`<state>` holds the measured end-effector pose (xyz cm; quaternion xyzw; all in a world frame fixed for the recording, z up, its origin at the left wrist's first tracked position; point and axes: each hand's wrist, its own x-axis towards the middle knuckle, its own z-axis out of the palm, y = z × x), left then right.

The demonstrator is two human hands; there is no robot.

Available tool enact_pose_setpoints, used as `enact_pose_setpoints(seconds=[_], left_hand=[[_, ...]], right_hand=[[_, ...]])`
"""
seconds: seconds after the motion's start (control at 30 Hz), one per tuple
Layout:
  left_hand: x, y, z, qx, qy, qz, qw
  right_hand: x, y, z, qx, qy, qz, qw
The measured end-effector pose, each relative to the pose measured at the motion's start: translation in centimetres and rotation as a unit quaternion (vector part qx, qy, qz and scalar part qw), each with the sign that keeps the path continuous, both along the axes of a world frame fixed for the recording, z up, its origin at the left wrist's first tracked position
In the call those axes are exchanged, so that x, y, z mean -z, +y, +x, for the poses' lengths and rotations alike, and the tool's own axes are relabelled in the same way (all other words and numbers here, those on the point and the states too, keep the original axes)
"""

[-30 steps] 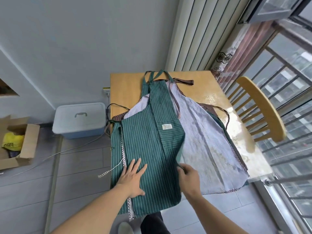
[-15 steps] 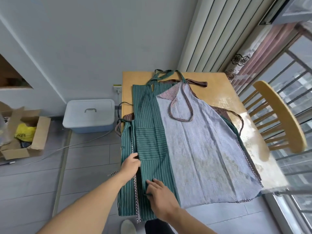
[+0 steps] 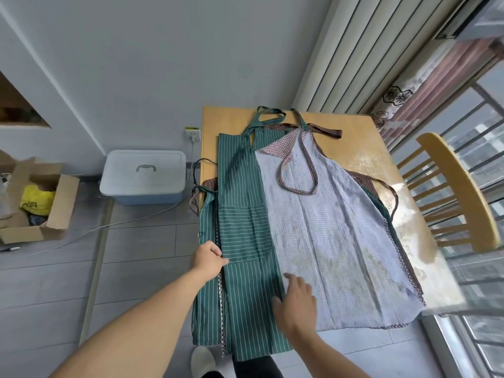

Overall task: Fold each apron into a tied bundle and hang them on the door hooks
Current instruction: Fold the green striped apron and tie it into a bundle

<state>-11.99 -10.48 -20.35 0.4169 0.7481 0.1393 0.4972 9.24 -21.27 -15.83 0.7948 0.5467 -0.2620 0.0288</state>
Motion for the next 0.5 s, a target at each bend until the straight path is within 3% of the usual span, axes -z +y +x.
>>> enact_pose_setpoints(seconds=[0.1,0.2,0.27,0.43,0.5], left_hand=[[-0.2,-0.9,-0.1,0.069,0.075,0.017,0.995],[-1.0,-1.9,0.6,0.142,0.15,0.114,0.972],[-1.5,-2.3,1.4,0.205,0.137,0.174,0.953],[-2.7,-3.2,3.7,0.439,0.061,0.092,0.892],[-2.5,-3.9,4.2,0.481,0.059,0.053,0.873]], right_hand=[[0.4,0.4,1.6,0.115,0.049,-0.091,0.988],[0.0,0.3,2.2,0.12,0.131,-0.163,0.97],[-0.3,0.0,2.6,0.127,0.188,-0.178,0.957],[-3.0,0.2,3.8,0.23,0.406,-0.2,0.861],[-5.3,1.0,4.0,0.2,0.409,-0.153,0.877]])
